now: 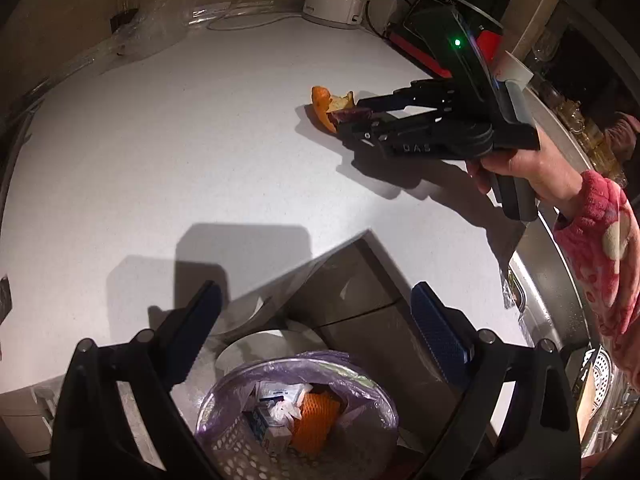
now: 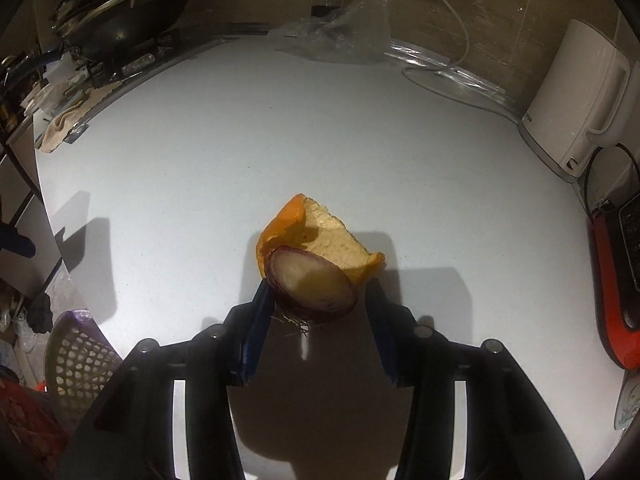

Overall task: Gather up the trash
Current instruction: 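Grasp the red onion slice with the right tool, then grasp the bread slice and orange peel with the left tool while the right tool holds the onion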

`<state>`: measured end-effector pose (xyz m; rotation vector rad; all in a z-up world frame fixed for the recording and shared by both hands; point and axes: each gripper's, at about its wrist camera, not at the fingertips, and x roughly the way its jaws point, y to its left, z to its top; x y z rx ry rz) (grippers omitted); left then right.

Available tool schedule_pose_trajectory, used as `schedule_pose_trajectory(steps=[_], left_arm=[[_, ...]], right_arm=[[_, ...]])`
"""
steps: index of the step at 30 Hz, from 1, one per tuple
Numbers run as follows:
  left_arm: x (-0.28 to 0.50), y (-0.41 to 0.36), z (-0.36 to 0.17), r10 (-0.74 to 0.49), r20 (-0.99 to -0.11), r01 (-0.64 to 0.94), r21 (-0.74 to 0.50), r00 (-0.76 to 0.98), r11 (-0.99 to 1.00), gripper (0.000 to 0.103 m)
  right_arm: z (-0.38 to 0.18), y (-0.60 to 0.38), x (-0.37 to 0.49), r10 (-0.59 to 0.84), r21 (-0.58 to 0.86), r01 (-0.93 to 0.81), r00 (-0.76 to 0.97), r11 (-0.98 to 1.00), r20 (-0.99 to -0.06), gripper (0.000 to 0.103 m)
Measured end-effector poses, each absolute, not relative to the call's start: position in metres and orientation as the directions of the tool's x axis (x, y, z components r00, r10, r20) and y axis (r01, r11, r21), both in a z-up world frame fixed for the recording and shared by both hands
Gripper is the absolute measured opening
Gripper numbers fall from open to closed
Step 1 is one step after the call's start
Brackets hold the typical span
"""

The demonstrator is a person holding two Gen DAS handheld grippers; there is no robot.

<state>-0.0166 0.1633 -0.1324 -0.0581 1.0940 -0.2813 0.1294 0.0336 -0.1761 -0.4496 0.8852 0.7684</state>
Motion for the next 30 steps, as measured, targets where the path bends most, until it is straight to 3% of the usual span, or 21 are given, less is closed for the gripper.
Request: schedule_pose_trajectory(steps=[8,17,30], left_arm=[[0.005,0.155,-0.129,-0.241,-0.866,0.196,-0.169,0.437,0.966,0.093],[0.065,0.143,-0.135,-0.342,-0.846,0.180,-0.293,0.409,0.939,0.094],[0.126,0.035,-0.144,-0.365,-0.858,0.383,-0.220,0.362,0.897,0.094]], right_arm=[[-0.166,0.016,0.134,0.482,0.062,-0.733,0.379,0.677,-0.790,0.038],[-0.135,-0.048,0.131,0.589,0.252,-0.629,0.410,0.736,-0.697,0.037],[-0.126,-0.151,0.115,0.564,0.313,-0.499,0.505,0.808,-0.653,0.037]])
